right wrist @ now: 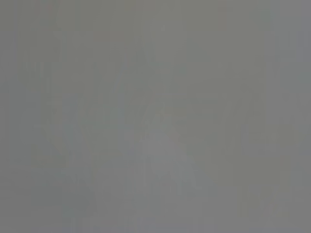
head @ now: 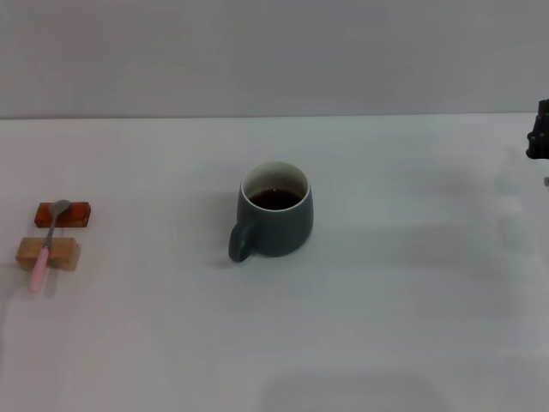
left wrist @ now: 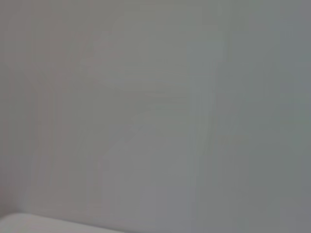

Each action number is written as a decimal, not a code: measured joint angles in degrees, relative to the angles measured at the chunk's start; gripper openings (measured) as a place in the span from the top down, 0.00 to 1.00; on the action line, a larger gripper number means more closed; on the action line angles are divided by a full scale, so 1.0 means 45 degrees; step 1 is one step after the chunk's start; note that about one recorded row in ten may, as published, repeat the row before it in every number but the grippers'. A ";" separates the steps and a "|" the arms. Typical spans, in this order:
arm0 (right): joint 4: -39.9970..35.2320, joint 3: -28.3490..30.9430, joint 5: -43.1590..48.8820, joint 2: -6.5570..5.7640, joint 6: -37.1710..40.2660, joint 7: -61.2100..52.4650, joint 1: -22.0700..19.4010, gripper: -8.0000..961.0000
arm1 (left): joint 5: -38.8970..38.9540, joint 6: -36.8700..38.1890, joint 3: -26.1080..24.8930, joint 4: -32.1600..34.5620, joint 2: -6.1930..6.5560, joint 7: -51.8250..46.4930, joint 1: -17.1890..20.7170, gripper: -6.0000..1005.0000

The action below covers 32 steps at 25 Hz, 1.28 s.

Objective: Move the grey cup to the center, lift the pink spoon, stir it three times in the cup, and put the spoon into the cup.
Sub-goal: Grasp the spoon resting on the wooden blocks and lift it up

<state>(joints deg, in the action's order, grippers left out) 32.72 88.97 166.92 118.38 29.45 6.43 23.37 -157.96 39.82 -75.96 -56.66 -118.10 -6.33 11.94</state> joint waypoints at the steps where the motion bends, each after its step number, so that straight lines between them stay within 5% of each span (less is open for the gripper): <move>1: -0.0128 0.0099 -0.0002 0.0002 0.0038 -0.0002 0.0083 0.97 | 0.0002 0.0046 0.0244 -0.0024 -0.0005 0.0012 0.0099 0.17; 12: -0.0884 0.0962 -0.0004 -0.0034 0.0624 -0.0011 0.0602 0.97 | 0.0033 0.0590 0.1604 0.0270 -0.0025 0.0078 0.0661 0.17; 23: -0.0977 0.1178 -0.0011 0.0012 0.1111 -0.0024 0.0586 0.97 | 0.1001 0.2831 0.2653 0.3513 -0.0124 0.0126 -0.1028 0.17; 32: -0.0982 0.1185 0.0024 -0.0033 0.1113 -0.0024 0.0603 0.97 | 0.1629 0.3149 0.3142 0.3870 -0.0139 0.0461 -0.1234 0.17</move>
<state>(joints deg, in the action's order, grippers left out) 28.30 94.31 167.02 118.23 34.46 6.32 26.08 -150.63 53.99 -61.83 -39.24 -118.73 -4.26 6.39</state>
